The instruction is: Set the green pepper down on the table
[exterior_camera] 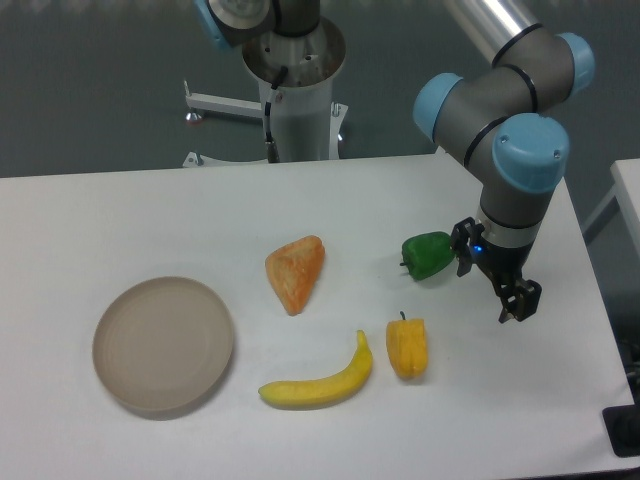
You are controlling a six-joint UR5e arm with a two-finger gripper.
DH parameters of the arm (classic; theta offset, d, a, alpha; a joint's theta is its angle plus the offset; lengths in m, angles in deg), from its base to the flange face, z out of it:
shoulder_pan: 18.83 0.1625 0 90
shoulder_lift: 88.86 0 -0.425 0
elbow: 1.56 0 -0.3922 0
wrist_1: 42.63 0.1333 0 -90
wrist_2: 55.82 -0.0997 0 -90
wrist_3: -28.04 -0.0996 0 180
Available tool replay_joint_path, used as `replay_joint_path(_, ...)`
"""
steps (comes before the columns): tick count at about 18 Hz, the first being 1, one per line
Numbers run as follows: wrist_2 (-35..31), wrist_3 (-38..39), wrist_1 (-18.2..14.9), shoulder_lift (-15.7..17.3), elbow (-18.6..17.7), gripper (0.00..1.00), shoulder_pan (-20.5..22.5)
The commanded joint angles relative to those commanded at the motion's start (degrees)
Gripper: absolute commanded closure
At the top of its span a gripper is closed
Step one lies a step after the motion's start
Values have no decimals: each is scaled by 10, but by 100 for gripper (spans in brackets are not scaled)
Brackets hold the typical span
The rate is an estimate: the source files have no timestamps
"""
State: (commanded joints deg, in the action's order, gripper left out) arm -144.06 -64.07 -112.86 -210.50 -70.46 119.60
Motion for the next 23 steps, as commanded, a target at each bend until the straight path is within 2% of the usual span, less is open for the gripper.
replay_joint_path(23, 1, 7, 1, -1, 0, 0, -1)
